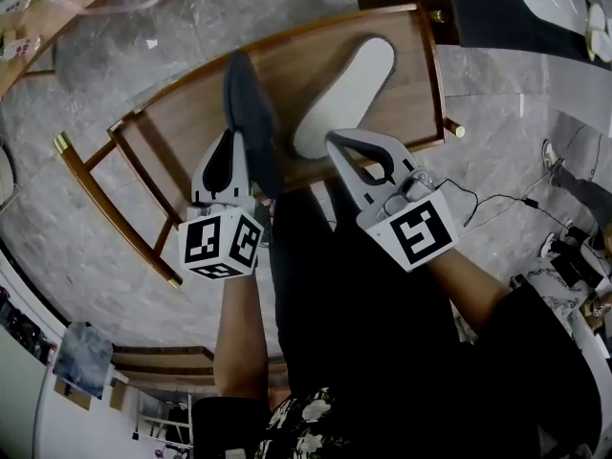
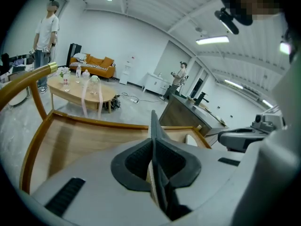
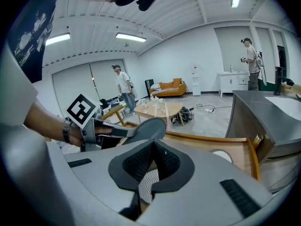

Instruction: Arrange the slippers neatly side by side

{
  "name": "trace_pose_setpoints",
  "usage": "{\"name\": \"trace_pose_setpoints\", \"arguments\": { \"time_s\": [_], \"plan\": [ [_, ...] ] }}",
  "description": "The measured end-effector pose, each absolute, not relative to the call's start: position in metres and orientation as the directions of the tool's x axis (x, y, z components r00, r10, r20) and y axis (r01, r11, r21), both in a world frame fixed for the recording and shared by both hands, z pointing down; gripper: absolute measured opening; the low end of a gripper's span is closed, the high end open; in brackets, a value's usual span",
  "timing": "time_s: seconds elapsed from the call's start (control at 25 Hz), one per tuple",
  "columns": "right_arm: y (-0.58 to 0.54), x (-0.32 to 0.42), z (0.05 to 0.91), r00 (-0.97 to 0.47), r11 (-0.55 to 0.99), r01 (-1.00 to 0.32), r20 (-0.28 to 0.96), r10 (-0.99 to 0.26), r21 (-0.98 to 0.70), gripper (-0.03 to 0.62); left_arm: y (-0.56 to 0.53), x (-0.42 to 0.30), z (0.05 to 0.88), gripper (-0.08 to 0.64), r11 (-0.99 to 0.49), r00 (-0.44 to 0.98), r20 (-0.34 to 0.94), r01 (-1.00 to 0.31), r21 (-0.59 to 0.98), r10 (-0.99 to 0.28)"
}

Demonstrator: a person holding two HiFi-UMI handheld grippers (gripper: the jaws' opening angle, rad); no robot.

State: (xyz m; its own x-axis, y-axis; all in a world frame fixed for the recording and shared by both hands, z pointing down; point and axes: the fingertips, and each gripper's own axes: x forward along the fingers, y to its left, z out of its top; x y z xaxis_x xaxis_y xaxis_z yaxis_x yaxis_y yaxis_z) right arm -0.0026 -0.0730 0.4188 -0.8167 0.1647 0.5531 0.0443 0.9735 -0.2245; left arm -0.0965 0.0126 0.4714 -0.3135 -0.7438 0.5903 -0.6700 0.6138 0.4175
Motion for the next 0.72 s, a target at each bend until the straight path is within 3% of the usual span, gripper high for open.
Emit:
{"name": "trace_pose_setpoints", "arguments": {
  "time_s": [0.72],
  "plan": [
    [-0.048, -0.005, 0.438, -0.779, 0.977, -0.015, 0.615, 0.123, -0.215, -0.003, 0.063, -0.129, 0.531, 0.039, 0.713, -0.408, 0.696, -0.668, 0.214, -0.591]
  ]
}}
